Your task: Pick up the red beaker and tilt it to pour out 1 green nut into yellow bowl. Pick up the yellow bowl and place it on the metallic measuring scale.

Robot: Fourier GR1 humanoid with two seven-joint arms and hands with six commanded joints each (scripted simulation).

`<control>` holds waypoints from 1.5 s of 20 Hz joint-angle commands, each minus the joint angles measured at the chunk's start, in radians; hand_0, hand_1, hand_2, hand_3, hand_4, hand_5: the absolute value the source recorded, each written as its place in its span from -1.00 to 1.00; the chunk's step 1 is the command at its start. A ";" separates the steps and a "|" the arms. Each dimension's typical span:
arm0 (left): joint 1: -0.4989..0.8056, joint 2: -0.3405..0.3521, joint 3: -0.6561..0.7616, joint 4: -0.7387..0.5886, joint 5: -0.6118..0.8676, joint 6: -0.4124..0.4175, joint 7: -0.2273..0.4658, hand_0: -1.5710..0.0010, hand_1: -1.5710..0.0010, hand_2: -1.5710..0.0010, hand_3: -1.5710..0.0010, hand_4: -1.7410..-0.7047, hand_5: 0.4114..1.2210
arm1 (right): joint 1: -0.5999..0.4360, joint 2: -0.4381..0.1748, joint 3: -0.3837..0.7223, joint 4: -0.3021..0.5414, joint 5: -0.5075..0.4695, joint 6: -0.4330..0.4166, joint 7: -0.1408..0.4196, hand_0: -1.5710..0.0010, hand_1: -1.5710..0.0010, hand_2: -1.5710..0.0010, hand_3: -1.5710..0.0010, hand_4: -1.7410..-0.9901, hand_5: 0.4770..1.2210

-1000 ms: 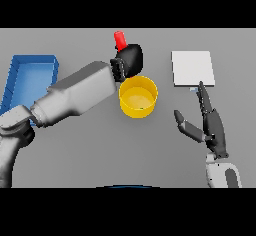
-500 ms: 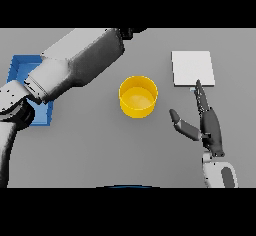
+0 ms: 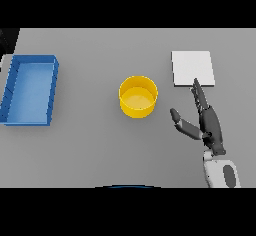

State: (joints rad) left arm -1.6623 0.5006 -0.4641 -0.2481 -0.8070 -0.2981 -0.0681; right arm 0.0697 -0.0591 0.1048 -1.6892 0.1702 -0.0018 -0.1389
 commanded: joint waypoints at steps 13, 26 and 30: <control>0.484 0.109 0.377 -0.066 0.482 0.342 0.318 -1.00 -1.00 -1.00 -1.00 -1.00 1.00 | -0.011 -0.024 0.013 0.016 0.021 0.013 0.002 1.00 1.00 1.00 1.00 0.63 -0.51; 1.076 0.070 0.383 -0.745 0.677 0.467 0.579 -1.00 -1.00 -1.00 -1.00 -0.83 0.13 | 0.006 -0.029 0.015 0.020 0.019 0.021 -0.016 1.00 1.00 1.00 1.00 0.56 -0.48; 1.152 0.106 0.379 -0.890 0.777 0.312 0.573 -0.20 -0.09 -0.04 -0.07 0.19 -0.27 | -0.002 -0.030 0.012 0.010 0.020 0.014 -0.009 1.00 1.00 1.00 1.00 0.58 -0.48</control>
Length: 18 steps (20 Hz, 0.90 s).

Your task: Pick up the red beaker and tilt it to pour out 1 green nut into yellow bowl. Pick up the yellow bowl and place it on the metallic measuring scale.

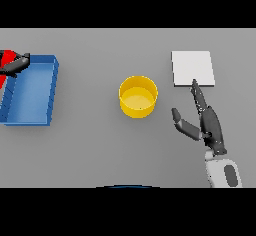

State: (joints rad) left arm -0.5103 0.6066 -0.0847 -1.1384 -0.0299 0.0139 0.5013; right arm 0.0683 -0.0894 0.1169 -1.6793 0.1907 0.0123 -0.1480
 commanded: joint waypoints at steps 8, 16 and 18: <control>0.000 0.039 -0.065 0.016 -0.054 -0.082 0.046 0.80 0.82 0.83 0.82 0.81 -0.47 | -0.007 -0.009 -0.004 0.019 0.020 -0.012 -0.014 1.00 1.00 1.00 1.00 0.55 -0.50; 0.002 -0.001 -0.044 -0.020 -0.034 -0.021 -0.056 0.97 0.97 0.97 0.97 0.83 -0.39 | -0.096 -0.105 0.064 0.016 0.141 0.051 0.049 1.00 1.00 1.00 1.00 0.74 -0.49; 0.001 -0.009 -0.042 -0.019 -0.028 -0.019 -0.045 0.98 0.98 0.98 0.98 0.82 -0.37 | -0.157 -0.169 0.113 0.042 0.246 0.076 0.084 1.00 1.00 1.00 1.00 0.65 -0.54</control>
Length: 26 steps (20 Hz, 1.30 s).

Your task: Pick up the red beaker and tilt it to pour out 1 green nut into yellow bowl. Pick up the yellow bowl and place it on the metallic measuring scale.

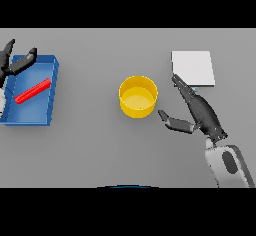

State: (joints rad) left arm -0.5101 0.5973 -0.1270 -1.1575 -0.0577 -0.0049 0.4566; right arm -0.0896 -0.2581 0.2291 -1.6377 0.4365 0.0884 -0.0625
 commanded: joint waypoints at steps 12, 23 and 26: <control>0.025 0.004 0.003 -0.039 0.022 -0.020 0.012 1.00 1.00 1.00 1.00 0.81 -0.31 | -0.371 -0.166 0.282 0.213 0.339 0.198 -0.126 1.00 1.00 1.00 1.00 0.56 -0.56; 0.030 0.014 0.010 -0.016 0.018 -0.028 -0.020 1.00 1.00 1.00 1.00 0.81 -0.28 | -0.569 -0.112 0.428 0.450 0.431 0.321 -0.171 1.00 1.00 1.00 1.00 0.53 -0.47; 0.030 0.012 0.007 -0.009 0.013 -0.027 -0.019 1.00 1.00 1.00 1.00 0.82 -0.28 | -0.596 -0.096 0.446 0.504 0.437 0.345 -0.176 1.00 1.00 1.00 1.00 0.49 -0.47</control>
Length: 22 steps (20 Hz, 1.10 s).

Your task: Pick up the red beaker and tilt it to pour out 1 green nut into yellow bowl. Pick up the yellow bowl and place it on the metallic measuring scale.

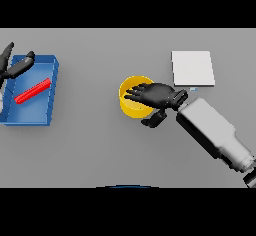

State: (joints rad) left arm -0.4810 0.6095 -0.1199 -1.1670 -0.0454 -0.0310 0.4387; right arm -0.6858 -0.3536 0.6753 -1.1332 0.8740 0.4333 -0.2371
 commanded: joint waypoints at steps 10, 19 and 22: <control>-0.002 0.009 0.001 -0.002 0.000 -0.009 -0.005 1.00 1.00 1.00 1.00 0.84 -0.26 | -0.017 0.019 0.015 0.062 0.012 -0.012 -0.026 0.14 0.19 0.24 0.27 -0.19 0.43; -0.006 0.014 -0.001 0.005 -0.003 -0.017 -0.009 1.00 1.00 1.00 1.00 0.85 -0.26 | -0.026 0.008 0.022 0.038 -0.022 0.040 -0.002 -0.85 -0.84 -0.69 -0.49 -0.89 0.92; -0.008 0.011 -0.005 0.003 -0.008 -0.010 0.000 1.00 1.00 1.00 1.00 0.85 -0.28 | -0.024 -0.010 0.013 -0.004 -0.036 0.046 -0.005 -0.92 -0.92 -0.77 -0.52 -0.94 0.96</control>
State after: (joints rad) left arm -0.4897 0.6208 -0.1243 -1.1645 -0.0538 -0.0409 0.4382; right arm -0.7104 -0.3634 0.6880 -1.1369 0.8374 0.4792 -0.2434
